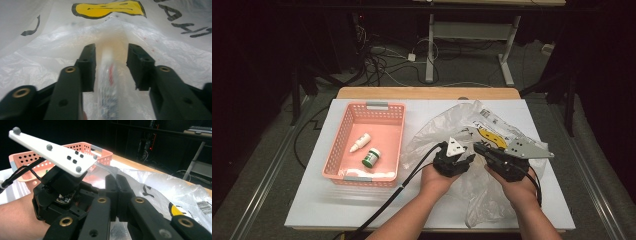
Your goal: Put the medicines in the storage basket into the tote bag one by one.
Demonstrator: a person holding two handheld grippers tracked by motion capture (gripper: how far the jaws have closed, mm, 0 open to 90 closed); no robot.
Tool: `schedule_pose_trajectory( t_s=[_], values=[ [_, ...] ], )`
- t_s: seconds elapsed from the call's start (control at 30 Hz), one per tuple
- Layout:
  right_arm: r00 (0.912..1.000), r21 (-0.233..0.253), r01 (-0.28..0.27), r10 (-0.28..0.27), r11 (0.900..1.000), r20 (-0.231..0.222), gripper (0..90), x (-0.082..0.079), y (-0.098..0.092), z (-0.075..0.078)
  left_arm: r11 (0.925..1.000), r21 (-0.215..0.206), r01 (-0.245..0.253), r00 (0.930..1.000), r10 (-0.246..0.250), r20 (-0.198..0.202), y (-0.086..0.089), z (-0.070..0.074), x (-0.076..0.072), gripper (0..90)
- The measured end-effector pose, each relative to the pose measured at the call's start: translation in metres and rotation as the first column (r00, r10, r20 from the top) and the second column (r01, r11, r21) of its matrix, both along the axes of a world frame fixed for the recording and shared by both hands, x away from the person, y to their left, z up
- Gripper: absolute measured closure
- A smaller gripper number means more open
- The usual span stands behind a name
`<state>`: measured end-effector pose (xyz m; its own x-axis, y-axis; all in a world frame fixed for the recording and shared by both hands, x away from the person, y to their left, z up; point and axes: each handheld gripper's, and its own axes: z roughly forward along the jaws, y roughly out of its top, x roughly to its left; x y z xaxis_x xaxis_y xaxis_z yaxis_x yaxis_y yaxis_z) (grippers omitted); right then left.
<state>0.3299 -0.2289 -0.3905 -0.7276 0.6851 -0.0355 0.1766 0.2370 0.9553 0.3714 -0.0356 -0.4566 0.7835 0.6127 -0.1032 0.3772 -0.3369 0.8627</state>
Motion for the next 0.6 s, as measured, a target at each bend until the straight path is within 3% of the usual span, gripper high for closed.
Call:
schedule_pose_trajectory(
  t_s=[0.3,0.5,0.6],
  values=[
    [1.0,0.004,0.004,-0.004,1.0,-0.002,90.0,0.0,-0.002,0.0,0.9988,0.027,0.041,0.9986,-0.04,-0.034,0.013,-0.005,-0.013,49.3],
    [1.0,-0.001,0.001,-0.001,1.0,0.001,90.0,0.0,-0.001,0.0,0.9972,0.018,0.073,0.9966,-0.072,-0.039,0.026,-0.004,-0.025,49.1],
    [1.0,-0.001,0.002,-0.002,1.0,-0.001,90.0,0.0,0.0,0.0,0.997,0.009,0.077,0.9964,-0.076,-0.038,0.033,0.0,-0.032,44.6]
  ],
)
